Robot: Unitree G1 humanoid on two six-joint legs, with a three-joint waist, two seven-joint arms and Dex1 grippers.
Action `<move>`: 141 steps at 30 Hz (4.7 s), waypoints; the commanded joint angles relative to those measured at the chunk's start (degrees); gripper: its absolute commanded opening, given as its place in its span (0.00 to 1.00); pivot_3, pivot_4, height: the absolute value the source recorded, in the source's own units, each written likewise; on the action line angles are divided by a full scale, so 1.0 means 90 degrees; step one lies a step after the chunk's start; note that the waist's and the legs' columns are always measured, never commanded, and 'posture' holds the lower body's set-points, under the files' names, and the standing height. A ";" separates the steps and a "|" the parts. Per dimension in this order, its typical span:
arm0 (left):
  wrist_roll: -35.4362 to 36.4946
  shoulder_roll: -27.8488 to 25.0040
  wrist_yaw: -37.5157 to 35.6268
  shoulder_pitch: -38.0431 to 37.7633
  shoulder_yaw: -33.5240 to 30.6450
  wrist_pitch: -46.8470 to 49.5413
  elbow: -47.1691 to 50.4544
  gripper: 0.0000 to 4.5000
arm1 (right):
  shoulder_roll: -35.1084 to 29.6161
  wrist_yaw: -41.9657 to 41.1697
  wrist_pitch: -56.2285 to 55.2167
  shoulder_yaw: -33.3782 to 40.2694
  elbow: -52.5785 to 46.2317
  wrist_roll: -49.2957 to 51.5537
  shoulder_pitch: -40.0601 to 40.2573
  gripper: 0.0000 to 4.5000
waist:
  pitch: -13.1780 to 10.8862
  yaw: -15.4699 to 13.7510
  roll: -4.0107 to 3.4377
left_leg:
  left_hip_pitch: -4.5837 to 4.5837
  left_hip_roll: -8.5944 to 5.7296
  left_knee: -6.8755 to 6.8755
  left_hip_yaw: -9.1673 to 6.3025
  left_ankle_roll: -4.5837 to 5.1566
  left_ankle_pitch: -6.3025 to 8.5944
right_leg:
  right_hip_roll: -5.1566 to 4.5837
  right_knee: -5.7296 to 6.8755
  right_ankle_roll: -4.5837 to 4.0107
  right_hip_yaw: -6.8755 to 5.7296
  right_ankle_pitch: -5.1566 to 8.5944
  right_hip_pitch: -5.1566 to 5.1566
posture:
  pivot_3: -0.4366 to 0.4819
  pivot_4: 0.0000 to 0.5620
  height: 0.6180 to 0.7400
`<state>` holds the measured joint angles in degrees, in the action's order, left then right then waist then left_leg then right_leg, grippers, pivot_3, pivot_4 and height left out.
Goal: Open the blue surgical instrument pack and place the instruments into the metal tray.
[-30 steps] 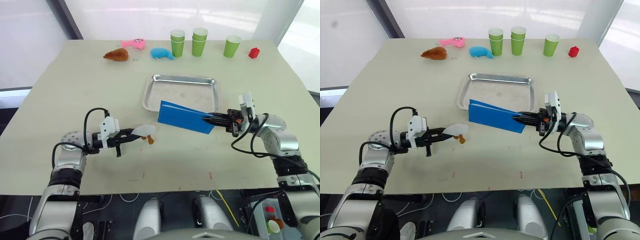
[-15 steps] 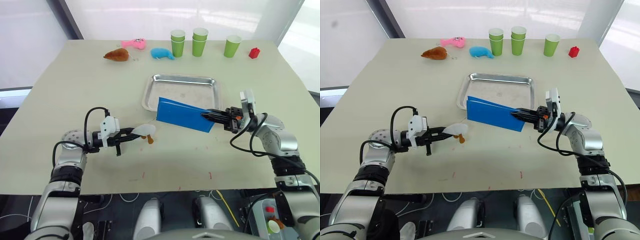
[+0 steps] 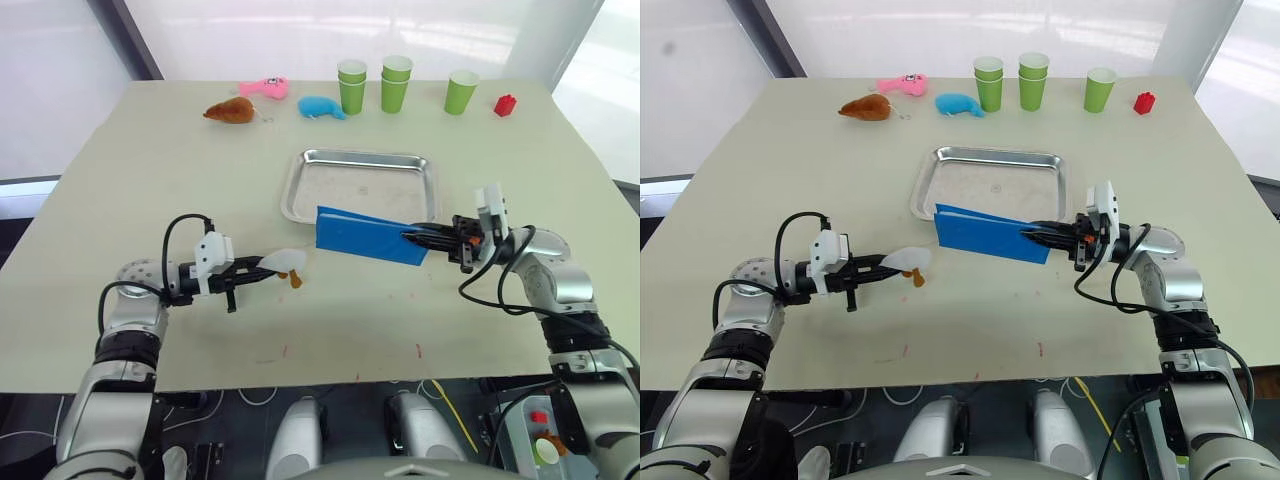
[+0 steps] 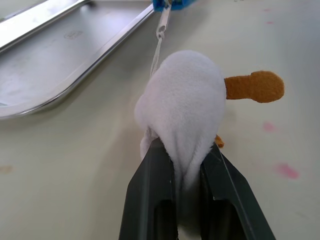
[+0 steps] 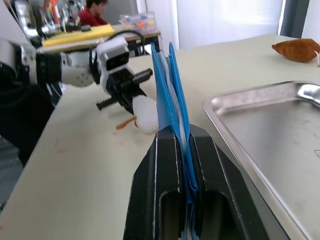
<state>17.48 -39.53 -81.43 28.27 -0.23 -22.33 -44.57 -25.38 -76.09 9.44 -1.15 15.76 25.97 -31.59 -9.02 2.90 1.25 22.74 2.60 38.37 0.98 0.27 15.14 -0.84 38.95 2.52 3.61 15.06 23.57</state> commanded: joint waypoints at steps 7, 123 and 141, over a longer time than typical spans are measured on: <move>0.0085 -0.1137 -0.0693 -0.0053 -0.0458 0.0673 -0.0289 0.00 | 0.0012 0.0118 -0.0651 -0.0458 -0.0070 -0.0631 -0.0174 0.00 | -0.0003 0.0110 -0.0001 | 0.0008 0.0003 -0.0005 0.0002 0.0000 0.0000 | 0.0000 -0.0003 -0.0002 0.0001 0.0000 0.0010 | 0.48 0.27 1.00; 0.0277 0.1410 -0.0923 0.1198 0.0037 0.2622 0.0588 0.00 | -0.1406 0.0689 0.2543 -0.0592 -0.2060 0.0357 0.0998 0.01 | -0.0023 -0.0216 0.0018 | 0.0027 -0.0019 0.0007 -0.0010 -0.0001 0.0000 | -0.0014 -0.0009 0.0001 -0.0011 0.0000 0.0007 | 0.48 0.27 1.00; -0.0352 0.1641 0.0021 0.2183 0.0349 0.4381 -0.0964 0.00 | -0.1588 0.0407 0.1958 -0.1473 -0.1990 -0.0586 0.1867 0.01 | -0.0018 -0.0222 0.0022 | 0.0016 -0.0020 0.0011 -0.0017 0.0000 0.0000 | -0.0009 -0.0010 0.0003 -0.0016 0.0001 -0.0008 | 0.48 0.27 1.00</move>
<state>16.34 -25.88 -82.49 47.54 1.14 14.73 -50.32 -39.74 -72.47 27.27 -12.75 -1.84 22.11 -15.61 -9.18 0.90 1.45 22.89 2.42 38.47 0.83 0.27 15.14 -0.93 38.85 2.55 3.47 15.07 23.50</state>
